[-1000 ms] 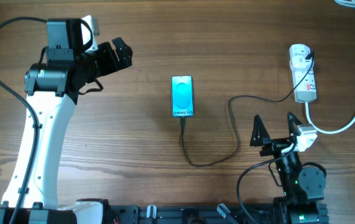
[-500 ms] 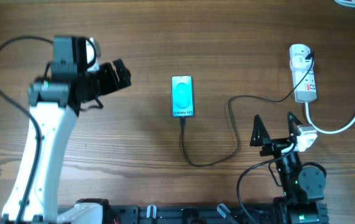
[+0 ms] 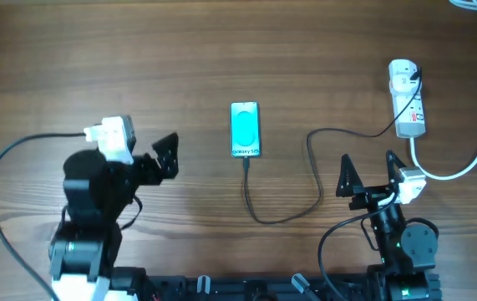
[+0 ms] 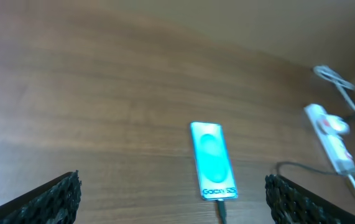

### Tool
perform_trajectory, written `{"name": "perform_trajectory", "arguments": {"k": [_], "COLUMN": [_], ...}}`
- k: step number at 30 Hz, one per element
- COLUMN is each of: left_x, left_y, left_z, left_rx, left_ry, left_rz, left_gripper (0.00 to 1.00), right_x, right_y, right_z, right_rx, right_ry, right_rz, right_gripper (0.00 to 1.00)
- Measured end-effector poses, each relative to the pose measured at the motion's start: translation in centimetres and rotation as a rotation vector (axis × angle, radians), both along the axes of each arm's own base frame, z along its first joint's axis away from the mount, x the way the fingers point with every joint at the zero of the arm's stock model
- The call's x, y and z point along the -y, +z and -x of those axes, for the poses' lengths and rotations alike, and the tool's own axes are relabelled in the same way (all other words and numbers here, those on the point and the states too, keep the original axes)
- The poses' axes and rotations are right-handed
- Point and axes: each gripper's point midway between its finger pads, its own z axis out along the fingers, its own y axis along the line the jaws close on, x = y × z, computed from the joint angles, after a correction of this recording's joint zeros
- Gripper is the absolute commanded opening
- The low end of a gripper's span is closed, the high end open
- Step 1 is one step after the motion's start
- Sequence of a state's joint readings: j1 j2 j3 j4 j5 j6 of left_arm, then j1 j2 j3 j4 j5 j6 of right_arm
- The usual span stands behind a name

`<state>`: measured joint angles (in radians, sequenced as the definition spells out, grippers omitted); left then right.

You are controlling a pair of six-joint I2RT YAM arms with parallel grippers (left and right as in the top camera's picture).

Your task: Plug charger to phone and switch on socket

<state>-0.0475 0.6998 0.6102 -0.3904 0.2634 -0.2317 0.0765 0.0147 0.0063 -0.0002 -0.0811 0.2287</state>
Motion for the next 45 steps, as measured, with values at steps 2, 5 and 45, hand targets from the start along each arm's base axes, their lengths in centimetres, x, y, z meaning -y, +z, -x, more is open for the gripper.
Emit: {"name": "perform_trajectory", "arguments": {"k": [2,5,45], "left_x": [0.3,0.4,-3.1], "left_y": [0.3,0.0,-2.3], "left_z": [0.6,2.1,3.3], "left_rx": [0.037,0.089,0.535], "left_ry": [-0.034,-0.061,0.160], "left_rz": [-0.017,-0.043,-0.068], "left_gripper": [1.00,1.00,1.00], "right_x": [0.0,0.0,0.0], "right_y": [0.0,0.0,0.0], "right_z": [0.0,0.0,0.0], "right_rx": [0.000,0.000,0.000], "right_ry": [0.000,0.000,0.000], "right_rz": [0.000,0.000,0.000], "right_gripper": [1.00,1.00,1.00]}}
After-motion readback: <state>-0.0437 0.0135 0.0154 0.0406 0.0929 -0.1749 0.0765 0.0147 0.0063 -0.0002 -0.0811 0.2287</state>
